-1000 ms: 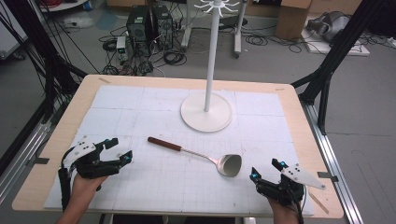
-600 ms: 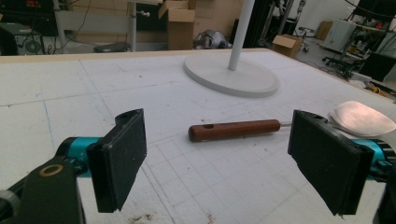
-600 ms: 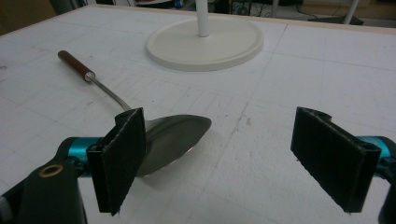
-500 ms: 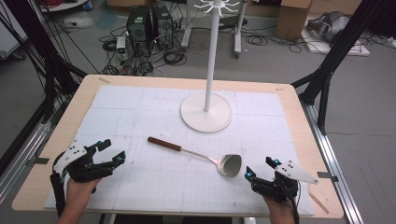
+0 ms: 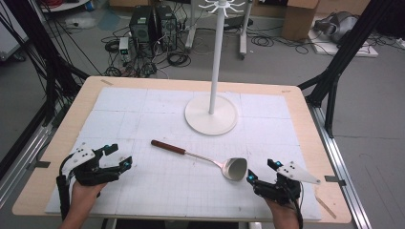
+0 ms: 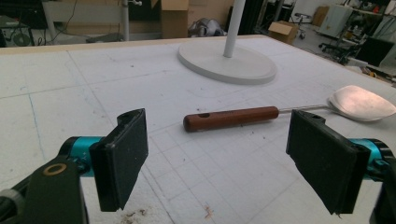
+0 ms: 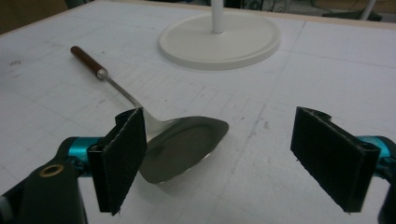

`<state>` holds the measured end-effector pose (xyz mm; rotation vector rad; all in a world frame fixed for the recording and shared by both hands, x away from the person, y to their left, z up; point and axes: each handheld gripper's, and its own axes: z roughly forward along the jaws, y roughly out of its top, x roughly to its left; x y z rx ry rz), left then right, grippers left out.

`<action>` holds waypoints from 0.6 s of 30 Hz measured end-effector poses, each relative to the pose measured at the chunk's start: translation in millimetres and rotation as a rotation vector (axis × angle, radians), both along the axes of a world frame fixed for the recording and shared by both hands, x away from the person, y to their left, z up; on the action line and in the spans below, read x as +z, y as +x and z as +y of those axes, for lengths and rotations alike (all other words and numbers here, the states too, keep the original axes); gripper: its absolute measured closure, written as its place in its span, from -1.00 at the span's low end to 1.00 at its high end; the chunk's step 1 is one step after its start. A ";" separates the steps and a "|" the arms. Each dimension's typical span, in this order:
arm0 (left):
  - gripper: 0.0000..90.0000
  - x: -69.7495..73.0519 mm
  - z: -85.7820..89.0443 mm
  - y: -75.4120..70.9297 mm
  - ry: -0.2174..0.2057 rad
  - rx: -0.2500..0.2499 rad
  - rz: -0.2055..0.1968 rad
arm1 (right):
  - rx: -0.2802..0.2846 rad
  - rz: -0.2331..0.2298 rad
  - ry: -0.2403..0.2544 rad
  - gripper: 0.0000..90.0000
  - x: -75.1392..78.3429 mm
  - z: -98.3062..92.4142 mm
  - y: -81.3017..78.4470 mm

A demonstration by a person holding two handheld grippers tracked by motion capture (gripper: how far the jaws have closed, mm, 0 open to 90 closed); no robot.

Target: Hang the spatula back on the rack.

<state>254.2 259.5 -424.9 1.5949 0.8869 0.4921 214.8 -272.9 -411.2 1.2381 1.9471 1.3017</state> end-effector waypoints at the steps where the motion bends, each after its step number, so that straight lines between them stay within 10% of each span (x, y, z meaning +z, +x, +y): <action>1: -0.53 0.2 2.1 -0.1 -0.008 0.004 0.005 | 0.011 0.014 -0.010 -0.65 -0.5 2.6 1.9; 11: -0.53 0.2 16.4 -3.7 -0.033 0.042 0.013 | 0.074 0.025 -0.041 -0.59 2.3 22.0 13.2; 18: -0.51 -3.3 9.7 -3.2 0.002 0.019 0.029 | 0.218 0.044 -0.068 -0.30 7.6 53.3 36.5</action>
